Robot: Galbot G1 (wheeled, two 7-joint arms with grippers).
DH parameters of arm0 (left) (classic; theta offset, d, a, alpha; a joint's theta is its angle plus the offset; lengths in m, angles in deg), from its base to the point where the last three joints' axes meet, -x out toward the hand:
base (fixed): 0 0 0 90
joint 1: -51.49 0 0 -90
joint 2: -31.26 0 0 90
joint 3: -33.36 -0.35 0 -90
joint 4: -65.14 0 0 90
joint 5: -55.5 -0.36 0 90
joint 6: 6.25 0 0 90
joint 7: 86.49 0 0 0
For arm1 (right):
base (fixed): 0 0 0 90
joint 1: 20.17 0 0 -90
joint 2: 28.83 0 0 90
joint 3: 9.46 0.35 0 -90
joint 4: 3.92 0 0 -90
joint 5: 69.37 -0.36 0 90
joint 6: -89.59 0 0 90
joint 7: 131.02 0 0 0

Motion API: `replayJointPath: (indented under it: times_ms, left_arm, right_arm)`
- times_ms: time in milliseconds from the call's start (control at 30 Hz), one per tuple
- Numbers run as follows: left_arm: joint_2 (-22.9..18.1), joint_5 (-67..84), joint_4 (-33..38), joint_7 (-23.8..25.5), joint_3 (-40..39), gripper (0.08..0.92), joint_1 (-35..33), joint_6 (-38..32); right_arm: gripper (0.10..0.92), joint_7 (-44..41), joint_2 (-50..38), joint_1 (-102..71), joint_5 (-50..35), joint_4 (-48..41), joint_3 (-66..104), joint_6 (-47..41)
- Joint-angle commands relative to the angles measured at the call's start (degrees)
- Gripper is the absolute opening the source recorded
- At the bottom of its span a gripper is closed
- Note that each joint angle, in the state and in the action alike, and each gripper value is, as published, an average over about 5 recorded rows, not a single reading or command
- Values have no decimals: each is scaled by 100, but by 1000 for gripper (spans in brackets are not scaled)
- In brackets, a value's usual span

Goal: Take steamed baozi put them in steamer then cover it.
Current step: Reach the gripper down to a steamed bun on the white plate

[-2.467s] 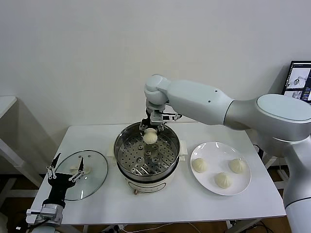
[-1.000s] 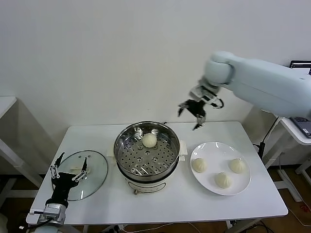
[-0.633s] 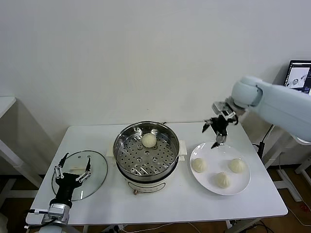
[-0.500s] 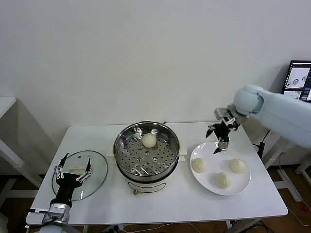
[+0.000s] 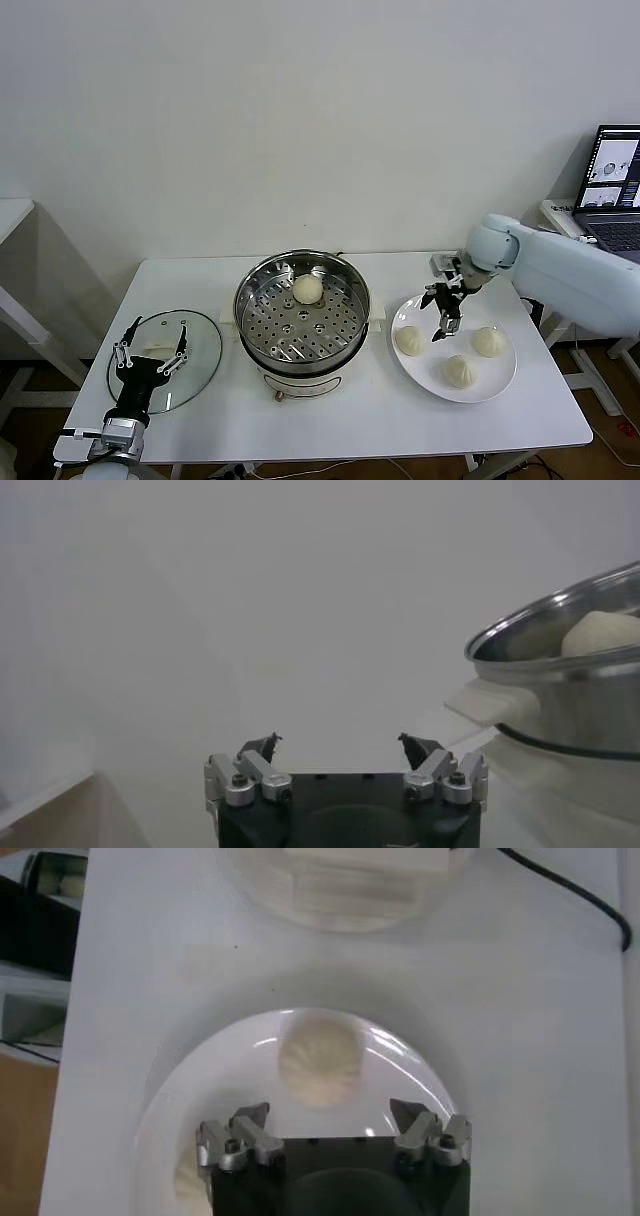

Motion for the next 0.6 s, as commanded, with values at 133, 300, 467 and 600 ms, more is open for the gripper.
replayJointPath:
  times_ms: [133, 300, 467, 600]
  left_arm:
    - [-15, -14, -2, -4, -10, 823, -4, -4]
    - [-19, -23, -9, -2, -20, 823, -10, -15]
    - [-21, -26, -25, 1, -24, 823, -9, -27]
    - [-17, -26, -44, 4, -15, 823, -1, -30]
  right_arm:
    - [823, 169, 257, -461, 263, -177, 126, -75]
    - [823, 245, 348, -566, 420, -279, 221, -36]
    - [823, 249, 380, -591, 484, -303, 227, -25]
    - [823, 246, 413, -628, 511, -321, 242, -22]
